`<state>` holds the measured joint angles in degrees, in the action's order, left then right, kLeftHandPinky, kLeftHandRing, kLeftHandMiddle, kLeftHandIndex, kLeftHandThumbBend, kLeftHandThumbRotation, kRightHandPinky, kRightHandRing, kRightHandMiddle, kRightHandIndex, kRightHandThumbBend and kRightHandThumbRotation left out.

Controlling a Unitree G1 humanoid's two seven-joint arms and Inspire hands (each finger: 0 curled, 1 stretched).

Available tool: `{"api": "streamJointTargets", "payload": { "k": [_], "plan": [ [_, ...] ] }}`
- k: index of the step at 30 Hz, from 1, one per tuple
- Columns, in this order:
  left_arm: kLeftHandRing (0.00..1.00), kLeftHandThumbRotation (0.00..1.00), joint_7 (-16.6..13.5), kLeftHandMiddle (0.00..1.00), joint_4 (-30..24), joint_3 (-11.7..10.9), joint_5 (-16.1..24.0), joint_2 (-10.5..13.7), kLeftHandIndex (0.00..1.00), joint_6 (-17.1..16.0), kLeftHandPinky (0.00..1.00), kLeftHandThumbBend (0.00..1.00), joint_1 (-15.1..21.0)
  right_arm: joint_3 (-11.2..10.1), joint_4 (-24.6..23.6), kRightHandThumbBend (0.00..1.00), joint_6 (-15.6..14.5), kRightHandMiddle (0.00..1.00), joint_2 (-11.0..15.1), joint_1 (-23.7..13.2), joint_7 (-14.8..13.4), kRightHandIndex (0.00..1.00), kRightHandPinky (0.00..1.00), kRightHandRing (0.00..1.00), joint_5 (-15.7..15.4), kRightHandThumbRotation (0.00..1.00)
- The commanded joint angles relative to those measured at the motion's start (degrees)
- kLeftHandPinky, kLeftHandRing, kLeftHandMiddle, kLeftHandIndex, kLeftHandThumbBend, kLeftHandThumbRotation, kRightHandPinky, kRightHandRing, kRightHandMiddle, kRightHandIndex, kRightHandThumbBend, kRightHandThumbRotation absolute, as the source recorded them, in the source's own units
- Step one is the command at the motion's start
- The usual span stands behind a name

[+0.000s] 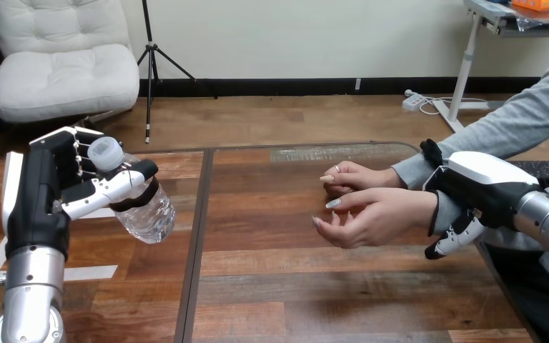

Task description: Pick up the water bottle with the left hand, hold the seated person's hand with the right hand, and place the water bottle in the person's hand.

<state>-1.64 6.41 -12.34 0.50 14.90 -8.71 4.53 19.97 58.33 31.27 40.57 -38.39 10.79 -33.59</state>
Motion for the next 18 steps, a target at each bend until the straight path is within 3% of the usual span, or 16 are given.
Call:
{"api": "streamJointTargets", "payload": {
  "k": [1,18],
  "plan": [
    [0.37,0.00,-0.4,0.41,-3.5,-0.4,0.1,0.4,0.40,-1.2,0.33,0.74,2.4,-2.1,-2.5,0.74,0.8,0.32,0.7,-3.2,-1.7,0.33,0.22,0.27,1.7,0.00],
    [0.37,0.00,0.7,0.41,-4.1,0.7,-0.4,-0.4,0.40,-0.7,0.33,0.75,2.6,-2.5,-3.5,0.73,0.4,0.31,0.6,-3.3,-0.6,0.32,0.21,0.26,2.4,0.00]
  ]
}}
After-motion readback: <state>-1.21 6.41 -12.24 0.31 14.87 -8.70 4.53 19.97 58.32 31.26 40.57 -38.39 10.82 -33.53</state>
